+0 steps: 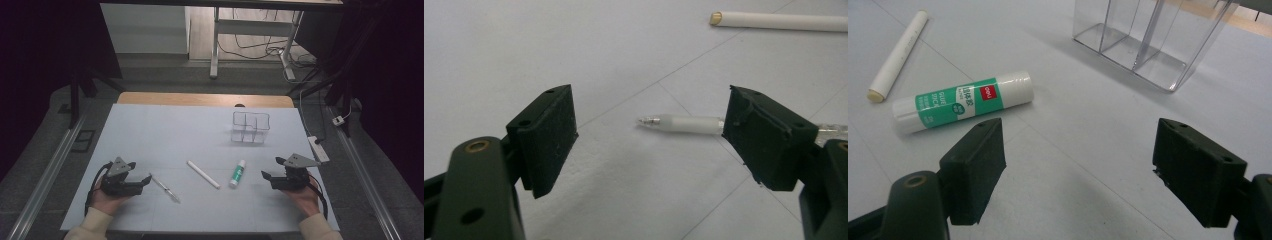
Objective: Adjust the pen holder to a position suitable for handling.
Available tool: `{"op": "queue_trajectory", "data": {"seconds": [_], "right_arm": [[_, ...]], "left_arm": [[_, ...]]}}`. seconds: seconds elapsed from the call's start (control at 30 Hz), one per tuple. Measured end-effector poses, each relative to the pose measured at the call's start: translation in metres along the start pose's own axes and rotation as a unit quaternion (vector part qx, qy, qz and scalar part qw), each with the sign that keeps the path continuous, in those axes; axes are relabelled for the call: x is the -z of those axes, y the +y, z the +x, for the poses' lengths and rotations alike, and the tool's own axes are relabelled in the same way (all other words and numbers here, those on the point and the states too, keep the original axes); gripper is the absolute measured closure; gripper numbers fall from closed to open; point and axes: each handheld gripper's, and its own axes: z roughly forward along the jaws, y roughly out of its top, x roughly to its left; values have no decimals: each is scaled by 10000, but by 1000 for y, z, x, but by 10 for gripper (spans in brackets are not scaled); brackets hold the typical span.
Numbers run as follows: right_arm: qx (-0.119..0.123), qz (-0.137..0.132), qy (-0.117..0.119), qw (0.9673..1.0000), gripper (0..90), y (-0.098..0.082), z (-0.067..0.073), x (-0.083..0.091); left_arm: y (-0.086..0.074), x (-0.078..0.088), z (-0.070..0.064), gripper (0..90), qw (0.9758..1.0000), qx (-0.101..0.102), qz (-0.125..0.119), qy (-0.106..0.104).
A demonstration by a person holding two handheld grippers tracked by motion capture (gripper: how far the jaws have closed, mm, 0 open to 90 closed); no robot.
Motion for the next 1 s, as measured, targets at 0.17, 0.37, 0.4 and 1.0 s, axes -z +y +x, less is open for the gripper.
{"op": "queue_trajectory", "data": {"seconds": [0.17,0.37,0.4,1.0], "right_arm": [[-20,-23,35,10000,221,0,1,1],[-53,15,28,10000,224,0,0,0],[-53,15,28,10000,224,0,0,0],[-185,25,-50,9998,246,6,-4,-3]], "left_arm": [[1,1,-2,218,9999,-89,-4,49],[1,0,-2,218,9999,-121,-5,47],[1,0,-2,218,9999,-136,-17,40],[0,-2,-2,219,9998,-198,50,23]]}}
